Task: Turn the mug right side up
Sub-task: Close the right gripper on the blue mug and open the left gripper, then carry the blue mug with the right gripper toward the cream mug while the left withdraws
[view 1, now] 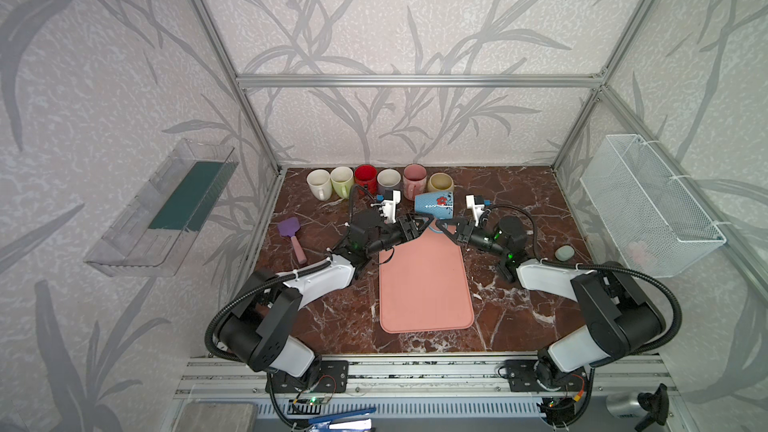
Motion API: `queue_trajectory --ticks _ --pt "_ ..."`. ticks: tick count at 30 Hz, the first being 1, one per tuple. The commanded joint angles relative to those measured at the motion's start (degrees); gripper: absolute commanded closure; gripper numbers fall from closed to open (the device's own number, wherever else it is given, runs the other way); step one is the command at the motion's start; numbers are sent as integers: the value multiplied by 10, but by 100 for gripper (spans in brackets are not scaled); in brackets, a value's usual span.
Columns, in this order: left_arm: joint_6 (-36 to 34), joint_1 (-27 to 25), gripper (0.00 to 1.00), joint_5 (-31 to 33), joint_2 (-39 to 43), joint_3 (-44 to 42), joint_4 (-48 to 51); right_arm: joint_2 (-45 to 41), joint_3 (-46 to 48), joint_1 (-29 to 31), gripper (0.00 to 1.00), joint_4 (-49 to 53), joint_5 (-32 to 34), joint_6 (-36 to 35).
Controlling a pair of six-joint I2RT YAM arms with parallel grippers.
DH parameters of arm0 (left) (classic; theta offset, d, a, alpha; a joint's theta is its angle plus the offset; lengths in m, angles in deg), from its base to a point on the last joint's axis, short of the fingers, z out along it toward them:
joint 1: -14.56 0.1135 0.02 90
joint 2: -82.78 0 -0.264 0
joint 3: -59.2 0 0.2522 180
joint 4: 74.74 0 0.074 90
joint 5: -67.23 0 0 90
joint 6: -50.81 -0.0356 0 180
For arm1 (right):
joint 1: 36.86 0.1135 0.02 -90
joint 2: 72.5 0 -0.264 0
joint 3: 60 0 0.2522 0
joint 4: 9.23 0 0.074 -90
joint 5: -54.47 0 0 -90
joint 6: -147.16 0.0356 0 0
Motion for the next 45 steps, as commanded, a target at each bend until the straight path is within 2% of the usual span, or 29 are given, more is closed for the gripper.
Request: queue_trajectory --ticks 1,13,19,31,45 --pt "-26 -1 24 8 34 -4 22 -34 0 -2 100 -25 6 -23" --pt "-96 0 1 63 133 -18 163 -95 18 -4 100 56 15 -54" --pt "-141 0 0 109 205 -16 273 -153 23 -8 100 166 27 -102" --pt "-222 2 1 228 341 32 548 -251 -19 -13 100 525 114 -245" --pt "-303 1 1 278 381 88 754 -244 -101 -21 100 723 202 -346"
